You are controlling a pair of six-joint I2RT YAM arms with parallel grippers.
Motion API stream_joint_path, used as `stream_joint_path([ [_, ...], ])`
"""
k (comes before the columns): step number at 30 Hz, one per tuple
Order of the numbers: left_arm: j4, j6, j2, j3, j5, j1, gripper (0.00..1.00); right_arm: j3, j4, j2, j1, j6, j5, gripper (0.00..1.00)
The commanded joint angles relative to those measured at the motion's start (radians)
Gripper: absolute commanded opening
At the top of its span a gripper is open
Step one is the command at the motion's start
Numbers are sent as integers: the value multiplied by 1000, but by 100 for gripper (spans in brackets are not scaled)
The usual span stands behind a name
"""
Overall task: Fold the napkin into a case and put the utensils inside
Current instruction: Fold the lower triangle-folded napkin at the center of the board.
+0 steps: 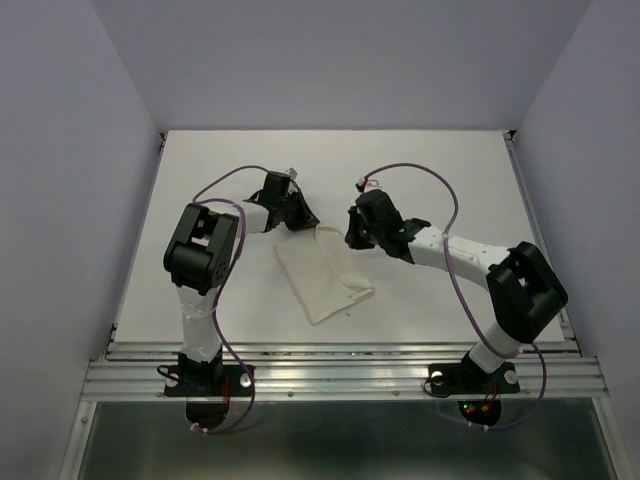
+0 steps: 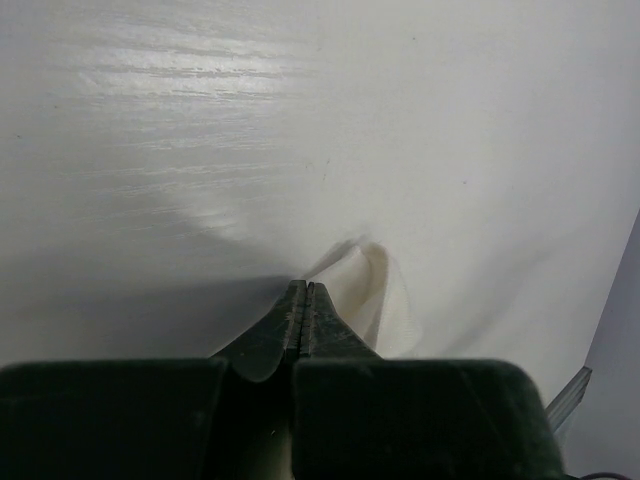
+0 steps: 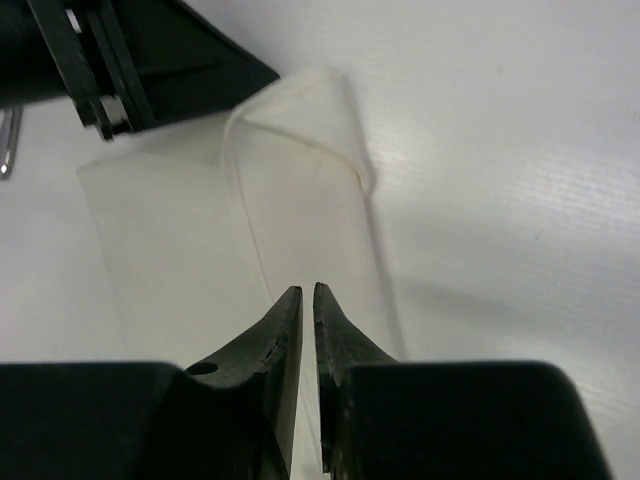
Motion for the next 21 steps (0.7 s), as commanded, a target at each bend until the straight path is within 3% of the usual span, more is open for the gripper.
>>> stream_joint_path([
  [1, -37, 42, 12, 44, -11, 0, 0, -134, -7, -83, 27, 33, -42, 15],
  [10, -53, 50, 19, 73, -11, 0, 0, -330, 11, -132, 128, 139, -67, 14],
  [21, -192, 117, -20, 214, -96, 7, 0, -346, -6, -47, 150, 228, -18, 13],
])
